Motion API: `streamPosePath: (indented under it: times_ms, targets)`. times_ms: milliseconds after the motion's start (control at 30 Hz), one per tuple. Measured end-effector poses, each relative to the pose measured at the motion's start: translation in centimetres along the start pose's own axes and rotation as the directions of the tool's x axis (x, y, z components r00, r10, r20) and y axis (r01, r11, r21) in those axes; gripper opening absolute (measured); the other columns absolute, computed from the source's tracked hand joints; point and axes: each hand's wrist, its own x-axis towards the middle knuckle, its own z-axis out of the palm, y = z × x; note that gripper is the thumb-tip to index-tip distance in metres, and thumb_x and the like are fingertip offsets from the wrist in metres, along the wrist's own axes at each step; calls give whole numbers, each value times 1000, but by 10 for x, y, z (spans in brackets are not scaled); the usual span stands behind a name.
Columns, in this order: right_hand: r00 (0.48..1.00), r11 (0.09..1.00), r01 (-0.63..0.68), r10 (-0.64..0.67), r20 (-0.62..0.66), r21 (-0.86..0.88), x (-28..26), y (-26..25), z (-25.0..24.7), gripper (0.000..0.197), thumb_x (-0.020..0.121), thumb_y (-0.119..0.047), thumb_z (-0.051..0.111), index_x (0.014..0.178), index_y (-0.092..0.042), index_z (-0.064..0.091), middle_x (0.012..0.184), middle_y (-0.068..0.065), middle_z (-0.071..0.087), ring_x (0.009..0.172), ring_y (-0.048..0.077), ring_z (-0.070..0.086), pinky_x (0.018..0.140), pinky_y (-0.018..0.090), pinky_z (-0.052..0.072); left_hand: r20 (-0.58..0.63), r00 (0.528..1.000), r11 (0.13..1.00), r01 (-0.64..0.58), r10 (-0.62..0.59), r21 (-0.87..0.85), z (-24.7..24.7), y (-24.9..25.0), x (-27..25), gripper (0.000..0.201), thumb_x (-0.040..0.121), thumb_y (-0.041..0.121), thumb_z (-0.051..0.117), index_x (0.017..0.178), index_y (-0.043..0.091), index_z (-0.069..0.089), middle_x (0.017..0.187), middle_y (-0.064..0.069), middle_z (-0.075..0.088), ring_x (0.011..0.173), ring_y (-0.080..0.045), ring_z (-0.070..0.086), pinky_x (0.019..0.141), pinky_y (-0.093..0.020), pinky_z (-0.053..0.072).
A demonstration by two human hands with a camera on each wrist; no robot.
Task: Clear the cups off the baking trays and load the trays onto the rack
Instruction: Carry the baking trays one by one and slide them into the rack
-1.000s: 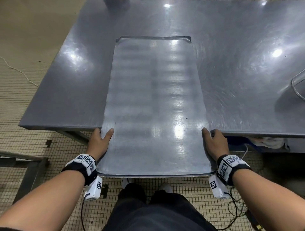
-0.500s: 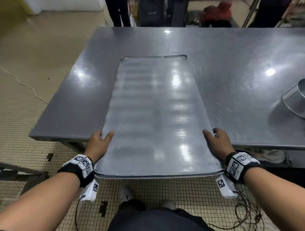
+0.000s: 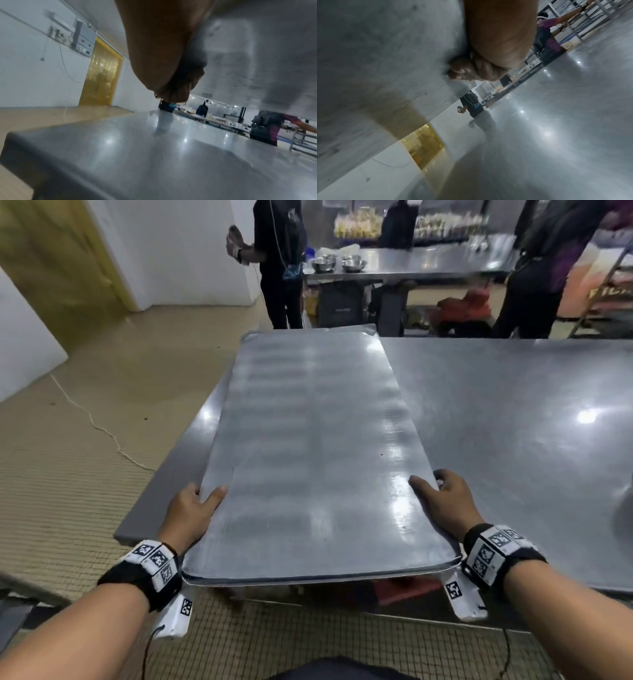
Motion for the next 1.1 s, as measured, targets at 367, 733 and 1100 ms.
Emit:
streamPosePath:
  times_ms: [367, 733, 1100]
  targets:
    - [965, 963, 223, -240, 109, 149, 83, -123, 79, 66, 79, -51, 76, 125, -5, 62, 116, 8, 67, 109, 24, 64, 89, 32, 47, -290, 957, 993, -42, 8, -110, -117, 17, 42, 51, 79, 56, 77, 96, 8, 69, 90, -2, 77, 81, -20, 73, 70, -32, 56]
    - [724, 800, 487, -595, 351, 351, 126, -239, 77, 25, 89, -36, 75, 102, -17, 64, 88, -13, 68, 81, 0, 64, 70, 22, 47, -649, 755, 988, -9, -95, -155, -168, 75, -46, 52, 82, 41, 81, 116, 5, 63, 104, -3, 74, 84, -10, 70, 74, -23, 56]
    - [438, 687, 450, -727, 529, 571, 87, -335, 105, 53, 79, -53, 80, 105, -11, 60, 93, 1, 73, 87, 18, 70, 82, 34, 54, -867, 465, 982, 134, -179, -131, -209, 135, -211, 33, 86, 41, 78, 96, 17, 58, 96, 0, 73, 87, -20, 71, 79, -35, 58]
